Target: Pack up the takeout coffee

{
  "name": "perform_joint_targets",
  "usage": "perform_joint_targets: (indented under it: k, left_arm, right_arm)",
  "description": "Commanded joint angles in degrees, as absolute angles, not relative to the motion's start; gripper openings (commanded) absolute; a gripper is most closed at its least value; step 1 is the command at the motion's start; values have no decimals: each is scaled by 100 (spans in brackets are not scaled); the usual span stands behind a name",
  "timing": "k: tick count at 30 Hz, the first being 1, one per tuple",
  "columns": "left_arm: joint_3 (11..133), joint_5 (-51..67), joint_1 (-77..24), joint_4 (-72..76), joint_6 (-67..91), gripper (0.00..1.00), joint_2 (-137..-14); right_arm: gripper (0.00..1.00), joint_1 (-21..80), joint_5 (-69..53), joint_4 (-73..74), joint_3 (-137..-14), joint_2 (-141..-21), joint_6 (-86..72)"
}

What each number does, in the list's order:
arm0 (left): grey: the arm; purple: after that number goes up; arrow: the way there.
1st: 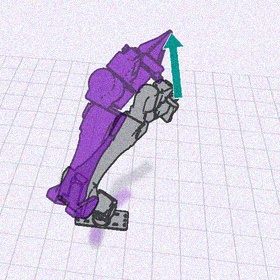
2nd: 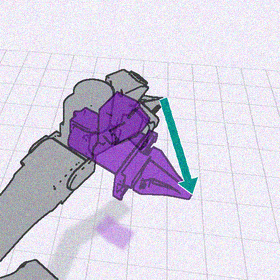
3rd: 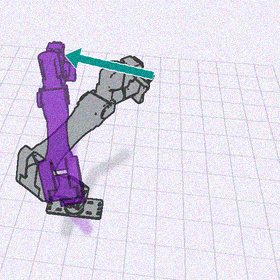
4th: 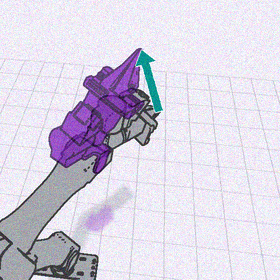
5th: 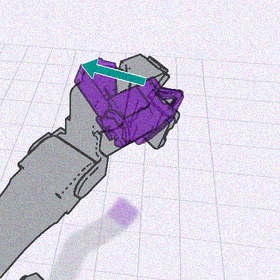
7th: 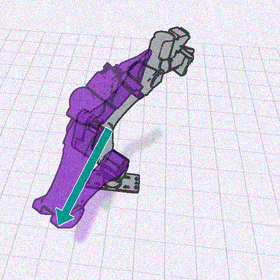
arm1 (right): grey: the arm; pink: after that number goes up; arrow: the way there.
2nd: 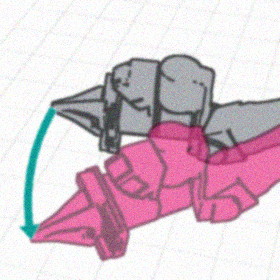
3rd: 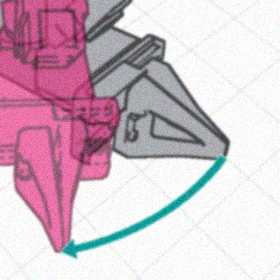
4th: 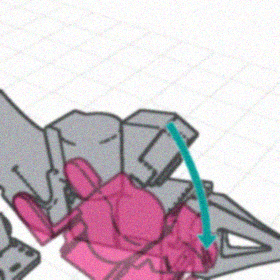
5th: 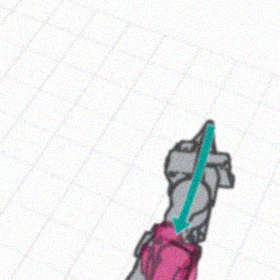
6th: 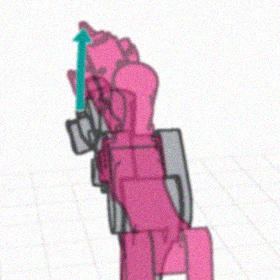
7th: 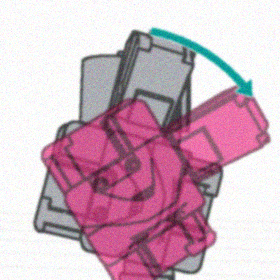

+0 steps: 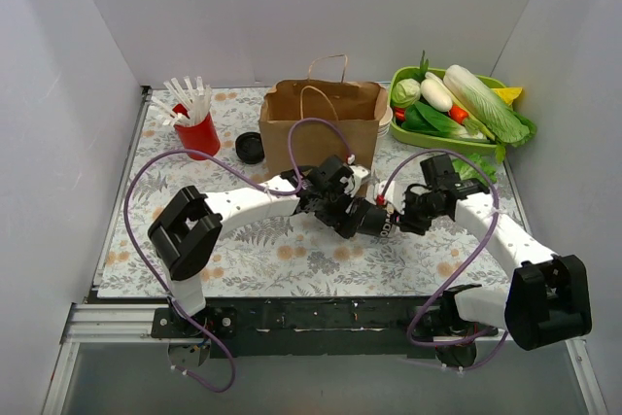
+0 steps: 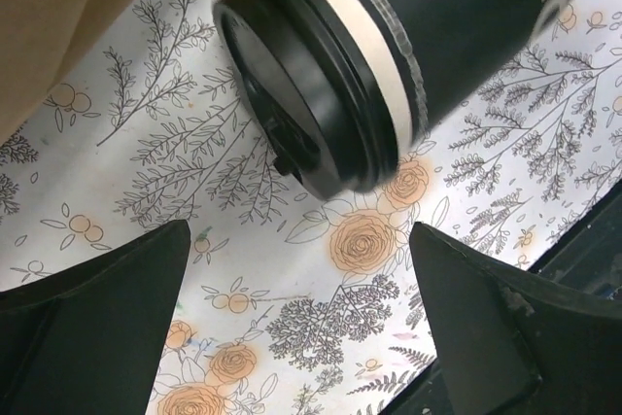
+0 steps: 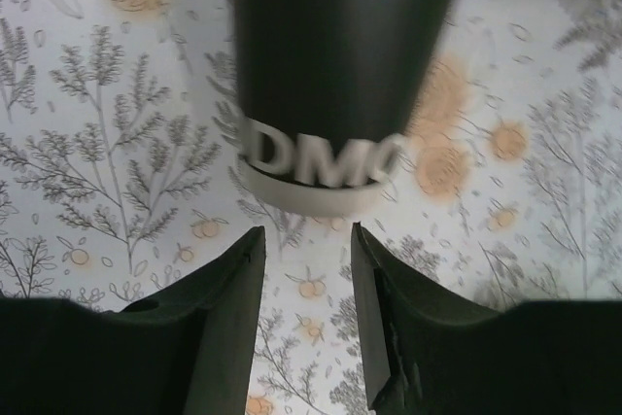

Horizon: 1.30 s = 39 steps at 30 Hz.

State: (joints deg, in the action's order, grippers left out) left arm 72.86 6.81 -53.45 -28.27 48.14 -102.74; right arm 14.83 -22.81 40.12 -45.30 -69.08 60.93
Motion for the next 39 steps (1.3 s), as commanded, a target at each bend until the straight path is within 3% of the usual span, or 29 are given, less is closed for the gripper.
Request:
perform_joint_targets:
  k: [1,7,11,16,20,29,37,39]
  left_arm:
    - [7277,808,-5370,-2953,4764,98,-9774]
    - [6935,1274,-5064,-3269,4658,87,-9467]
    - [6557,1826,-4756,-3349,4851,88,-9132]
    - [6513,3408,-4597,-3094,5325,95,-9140]
    - [6478,3910,-4430,-2998,5221,89,-9308]
    - [6416,2926,-4289,-3102,4975,83,-9080]
    - [6003,3989,-4289,-2813,5405,80,-8921]
    - [5968,4139,-4289,-2751,5414,81,-8999]
  right_arm:
    - [45,2064,-2276,3682,-4140,-7005,6618]
    - [34,2724,-2627,4340,-4438,-7084,6259]
    - [35,2970,-2865,4430,-4483,-6900,6117]
    - [36,3348,-3181,4228,-4508,-7092,5767]
    - [36,3498,-3454,4516,-4903,-7330,5678]
    - [35,2963,-3437,5238,-5458,-7216,5854]
    - [16,2725,-2189,3298,-5098,-7549,5239]
    - [16,2725,-1996,2866,-4967,-7812,5238]
